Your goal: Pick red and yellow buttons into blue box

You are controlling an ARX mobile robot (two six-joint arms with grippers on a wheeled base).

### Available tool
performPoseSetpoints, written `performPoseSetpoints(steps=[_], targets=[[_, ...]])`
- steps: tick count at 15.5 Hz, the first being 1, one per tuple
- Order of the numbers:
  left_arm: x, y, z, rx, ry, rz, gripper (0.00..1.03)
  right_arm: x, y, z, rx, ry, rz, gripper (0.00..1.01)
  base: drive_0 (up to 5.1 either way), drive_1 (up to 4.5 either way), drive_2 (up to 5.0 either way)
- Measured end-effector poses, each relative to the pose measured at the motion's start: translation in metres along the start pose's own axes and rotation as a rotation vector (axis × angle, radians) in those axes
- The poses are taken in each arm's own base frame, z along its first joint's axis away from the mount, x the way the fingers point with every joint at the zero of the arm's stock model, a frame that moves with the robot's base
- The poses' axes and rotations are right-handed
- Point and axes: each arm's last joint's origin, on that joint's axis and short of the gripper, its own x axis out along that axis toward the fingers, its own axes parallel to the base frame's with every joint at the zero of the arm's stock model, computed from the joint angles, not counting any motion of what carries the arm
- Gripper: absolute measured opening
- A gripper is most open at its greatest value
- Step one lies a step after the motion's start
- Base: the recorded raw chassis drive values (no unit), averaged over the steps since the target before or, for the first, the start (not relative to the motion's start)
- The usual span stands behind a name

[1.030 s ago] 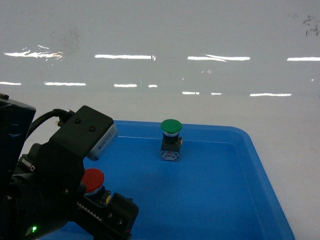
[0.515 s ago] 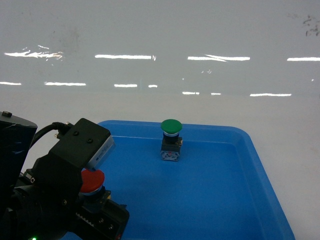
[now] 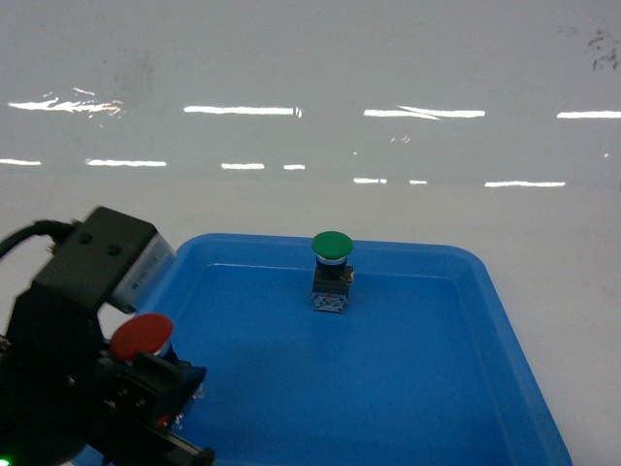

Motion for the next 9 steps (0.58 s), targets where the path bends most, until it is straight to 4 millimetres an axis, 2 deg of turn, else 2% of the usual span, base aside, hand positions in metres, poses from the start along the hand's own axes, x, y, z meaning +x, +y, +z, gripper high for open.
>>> performPoseSetpoints(steps=[2,4,6,9], targets=[[-0.019,0.011,0.016,-0.044,-0.082,0.023,0.33,0.000,0.000,0.000,0.000,0.000,0.000,0.29,0.0,0.00,0.0],[-0.049,0.016,0.031,-0.070,-0.210,0.051,0.33,0.000,0.000,0.000,0.000,0.000,0.000,0.29,0.0,0.00,0.0],[-0.071,0.015,0.032,-0.076,-0.289,0.065,0.33,0.000,0.000,0.000,0.000,0.000,0.000,0.29,0.0,0.00,0.0],[-0.107,0.022,0.022,-0.127,-0.372,0.143,0.33,0.000,0.000,0.000,0.000,0.000,0.000,0.29,0.0,0.00,0.0]])
